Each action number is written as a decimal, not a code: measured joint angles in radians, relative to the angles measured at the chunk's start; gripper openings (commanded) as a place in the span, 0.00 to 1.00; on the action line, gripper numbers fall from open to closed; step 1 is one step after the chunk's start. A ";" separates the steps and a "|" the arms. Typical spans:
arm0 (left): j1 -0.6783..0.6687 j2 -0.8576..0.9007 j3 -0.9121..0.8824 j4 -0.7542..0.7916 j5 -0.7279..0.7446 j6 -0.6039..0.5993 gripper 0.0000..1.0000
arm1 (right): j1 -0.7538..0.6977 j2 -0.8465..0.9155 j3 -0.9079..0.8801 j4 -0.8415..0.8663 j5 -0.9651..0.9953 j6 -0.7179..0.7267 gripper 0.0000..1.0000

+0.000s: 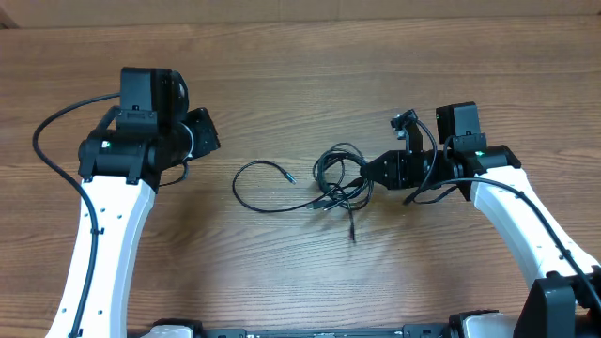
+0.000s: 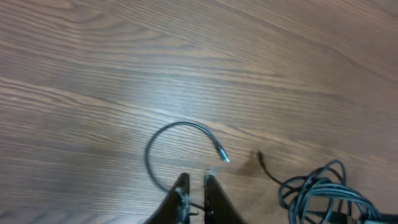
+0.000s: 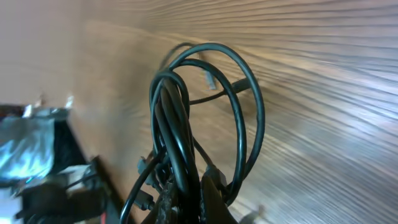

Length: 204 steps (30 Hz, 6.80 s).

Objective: Untangle cables

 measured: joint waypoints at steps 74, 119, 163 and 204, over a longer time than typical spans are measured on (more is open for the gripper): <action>-0.287 0.420 0.000 0.105 0.339 0.238 0.04 | 0.061 0.001 -0.001 -0.003 0.360 0.358 0.04; -0.288 0.238 -0.002 0.063 0.322 0.234 0.04 | 0.111 0.001 -0.002 0.237 0.225 0.026 0.04; -0.293 0.238 -0.002 0.061 0.355 0.235 0.04 | 0.100 0.001 -0.002 0.201 0.355 0.090 0.04; -0.122 0.238 -0.002 0.068 0.546 0.276 0.04 | 0.099 0.001 -0.002 0.086 0.164 -0.066 0.66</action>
